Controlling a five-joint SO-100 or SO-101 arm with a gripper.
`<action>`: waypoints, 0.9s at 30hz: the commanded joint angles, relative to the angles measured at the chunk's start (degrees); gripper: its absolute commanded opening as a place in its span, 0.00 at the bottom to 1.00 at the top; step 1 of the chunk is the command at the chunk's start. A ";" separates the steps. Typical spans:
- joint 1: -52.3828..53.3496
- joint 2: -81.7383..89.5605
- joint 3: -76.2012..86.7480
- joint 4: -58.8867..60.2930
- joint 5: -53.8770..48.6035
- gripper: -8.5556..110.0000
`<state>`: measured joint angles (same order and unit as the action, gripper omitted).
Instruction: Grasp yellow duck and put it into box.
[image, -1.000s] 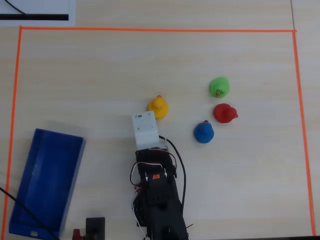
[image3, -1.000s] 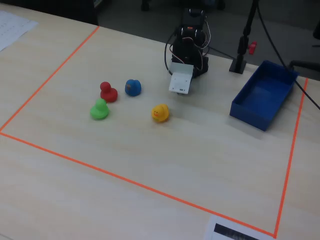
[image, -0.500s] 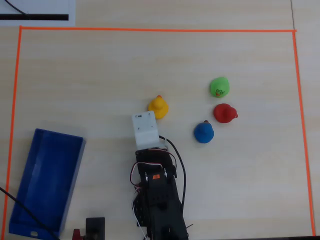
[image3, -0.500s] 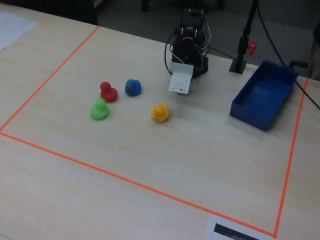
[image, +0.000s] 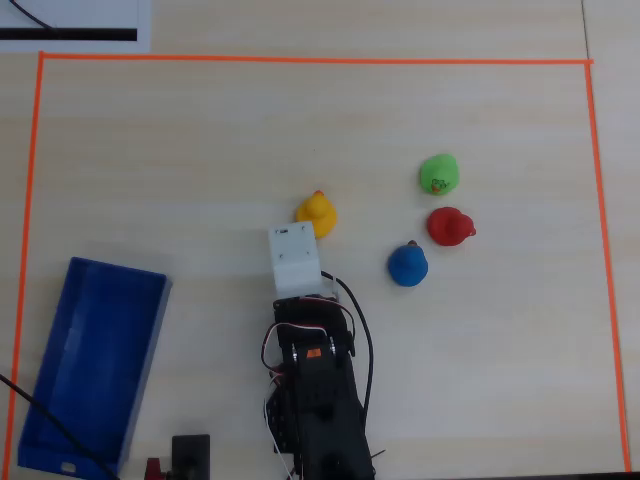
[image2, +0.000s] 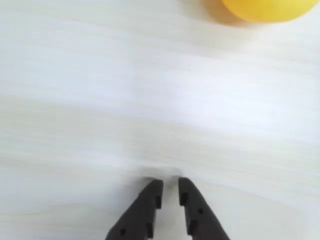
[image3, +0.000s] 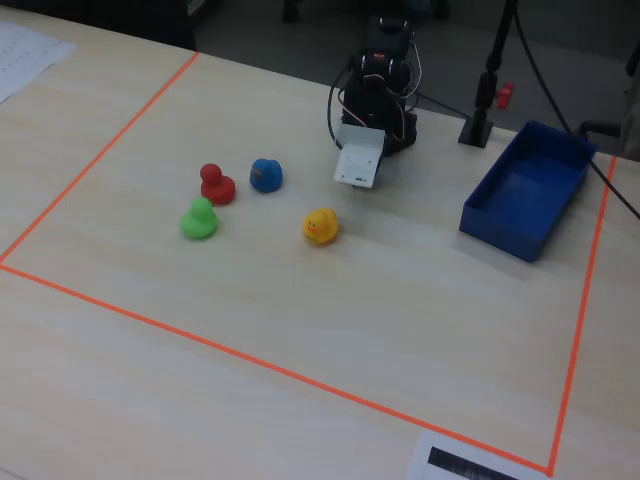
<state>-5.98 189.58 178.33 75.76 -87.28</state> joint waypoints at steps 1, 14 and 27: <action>-0.09 0.09 -0.09 0.88 -0.35 0.07; -1.05 0.09 -0.26 -2.02 0.53 0.07; 3.43 -27.25 -23.29 -23.64 6.33 0.07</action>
<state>-3.87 171.65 163.30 58.27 -82.27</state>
